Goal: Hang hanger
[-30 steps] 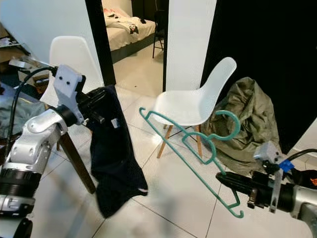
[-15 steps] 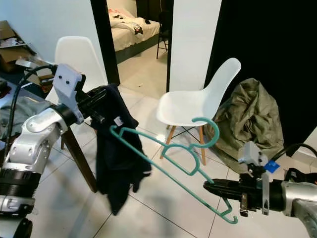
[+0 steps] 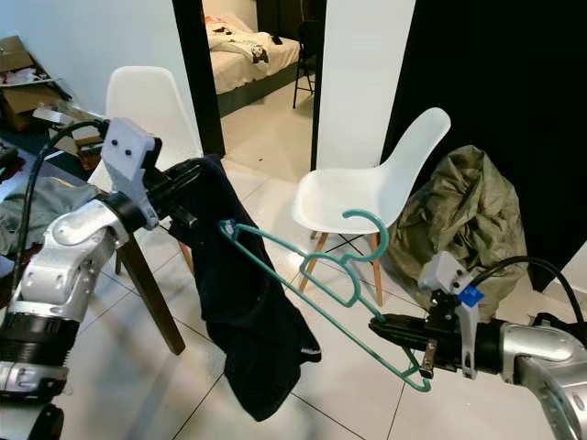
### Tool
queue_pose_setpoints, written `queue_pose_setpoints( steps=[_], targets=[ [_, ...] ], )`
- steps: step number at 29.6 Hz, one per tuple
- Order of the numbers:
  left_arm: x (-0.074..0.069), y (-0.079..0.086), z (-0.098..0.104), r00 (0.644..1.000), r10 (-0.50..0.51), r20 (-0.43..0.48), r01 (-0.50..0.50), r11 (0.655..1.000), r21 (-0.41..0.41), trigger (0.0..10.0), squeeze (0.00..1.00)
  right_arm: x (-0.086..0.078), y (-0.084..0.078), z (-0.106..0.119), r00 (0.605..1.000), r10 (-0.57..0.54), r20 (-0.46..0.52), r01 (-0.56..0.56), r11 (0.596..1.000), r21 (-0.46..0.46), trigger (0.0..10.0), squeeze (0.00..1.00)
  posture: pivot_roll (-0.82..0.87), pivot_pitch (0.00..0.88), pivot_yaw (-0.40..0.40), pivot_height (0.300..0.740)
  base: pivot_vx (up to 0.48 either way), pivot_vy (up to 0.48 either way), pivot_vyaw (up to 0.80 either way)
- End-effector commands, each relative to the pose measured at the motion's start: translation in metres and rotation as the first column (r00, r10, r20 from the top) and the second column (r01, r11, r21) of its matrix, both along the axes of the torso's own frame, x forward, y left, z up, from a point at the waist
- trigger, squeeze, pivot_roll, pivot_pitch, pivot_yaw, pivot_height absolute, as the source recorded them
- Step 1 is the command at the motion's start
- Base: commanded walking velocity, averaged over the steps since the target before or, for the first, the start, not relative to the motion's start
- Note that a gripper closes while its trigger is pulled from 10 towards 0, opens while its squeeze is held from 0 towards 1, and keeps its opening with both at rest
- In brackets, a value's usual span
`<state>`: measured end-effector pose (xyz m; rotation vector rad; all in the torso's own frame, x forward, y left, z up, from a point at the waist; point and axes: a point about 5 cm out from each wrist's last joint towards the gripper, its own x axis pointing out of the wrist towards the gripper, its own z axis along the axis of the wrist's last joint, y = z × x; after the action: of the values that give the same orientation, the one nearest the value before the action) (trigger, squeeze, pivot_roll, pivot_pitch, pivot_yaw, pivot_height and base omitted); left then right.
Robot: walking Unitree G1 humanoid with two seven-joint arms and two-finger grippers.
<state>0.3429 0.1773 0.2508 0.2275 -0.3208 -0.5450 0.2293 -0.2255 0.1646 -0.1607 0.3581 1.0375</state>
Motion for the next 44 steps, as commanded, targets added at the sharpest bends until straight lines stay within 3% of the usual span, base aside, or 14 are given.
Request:
queue_pose_setpoints(
  steps=[1,6,7,10,17,27,29,33,34,37,38,40,44],
  targets=[
    [-0.003,-0.006,0.006,0.999,-0.025,0.035,0.025,1.000,-0.008,10.0,0.00,0.001,0.003,0.000,1.000,0.002,0.003,-0.002,1.000,-0.012,10.0,0.00,0.04,0.000,0.002,0.740,0.000,0.000,0.00],
    [-0.004,-0.010,0.005,0.999,-0.033,0.034,0.034,0.999,-0.018,10.0,0.00,0.009,0.010,-0.003,1.000,-0.025,0.011,0.025,1.000,-0.017,10.0,0.00,0.04,0.000,0.003,0.740,0.000,0.000,0.00],
    [-0.005,-0.019,0.002,0.998,-0.050,0.029,0.050,0.998,-0.027,10.0,0.00,0.017,0.023,-0.008,0.998,-0.056,0.015,0.057,0.998,-0.007,10.0,0.00,0.03,0.000,0.000,0.740,0.000,0.000,0.00],
    [-0.007,-0.028,-0.002,0.997,-0.070,0.021,0.071,0.997,-0.033,10.0,0.00,0.029,0.030,-0.014,0.991,-0.133,0.013,0.133,0.991,-0.011,10.0,0.00,0.03,0.000,-0.001,0.740,0.000,0.000,0.00],
    [-0.010,-0.038,-0.008,0.997,-0.082,0.010,0.083,0.996,-0.036,10.0,0.00,0.042,0.034,-0.017,0.971,-0.240,0.005,0.240,0.971,-0.014,10.0,0.00,0.03,0.000,-0.005,0.740,0.000,0.000,0.00],
    [-0.012,-0.047,-0.016,0.999,-0.038,-0.005,0.038,0.999,-0.014,10.0,0.00,0.060,0.028,-0.021,0.880,-0.472,-0.048,0.471,0.882,-0.023,10.0,0.00,0.03,0.000,-0.011,0.740,0.000,0.000,0.00],
    [-0.010,-0.039,-0.017,0.999,0.034,-0.005,-0.034,0.999,0.004,10.0,0.00,0.063,0.019,-0.023,0.833,-0.550,-0.056,0.549,0.835,-0.039,10.0,0.00,0.03,0.000,-0.012,0.740,0.000,0.000,0.00],
    [-0.006,-0.027,-0.017,0.992,0.123,0.003,-0.123,0.992,0.018,10.0,0.00,0.063,0.015,-0.021,0.820,-0.570,-0.052,0.569,0.821,-0.037,10.0,0.00,0.03,0.000,-0.014,0.740,0.000,0.000,0.00],
    [-0.006,-0.027,-0.017,0.992,0.123,0.003,-0.123,0.992,0.018,10.0,0.00,0.063,0.015,-0.021,0.820,-0.570,-0.052,0.569,0.821,-0.037,10.0,0.00,0.03,0.000,-0.014,0.740,0.000,0.000,0.00],
    [0.001,-0.004,-0.015,0.960,0.279,0.017,-0.280,0.960,0.027,10.0,0.00,0.060,0.018,-0.017,0.839,-0.542,-0.043,0.541,0.841,-0.029,10.0,0.00,0.03,0.000,-0.014,0.740,0.000,0.000,0.00],
    [0.001,-0.004,-0.015,0.960,0.279,0.017,-0.280,0.960,0.027,10.0,0.00,0.060,0.018,-0.017,0.839,-0.542,-0.043,0.541,0.841,-0.029,10.0,0.00,0.03,0.000,-0.014,0.740,0.000,0.000,0.00],
    [0.006,0.007,-0.013,0.929,0.370,0.021,-0.370,0.928,0.032,10.0,0.00,0.058,0.022,-0.012,0.856,-0.516,-0.024,0.516,0.856,-0.007,10.0,0.00,0.02,0.000,-0.013,0.740,0.000,0.000,0.00],
    [0.009,0.014,-0.012,0.904,0.427,0.022,-0.428,0.903,0.031,10.0,0.00,0.055,0.028,-0.008,0.880,-0.475,-0.014,0.475,0.880,0.010,10.0,0.00,0.01,0.000,-0.009,0.740,0.000,0.000,0.00]
  ],
)
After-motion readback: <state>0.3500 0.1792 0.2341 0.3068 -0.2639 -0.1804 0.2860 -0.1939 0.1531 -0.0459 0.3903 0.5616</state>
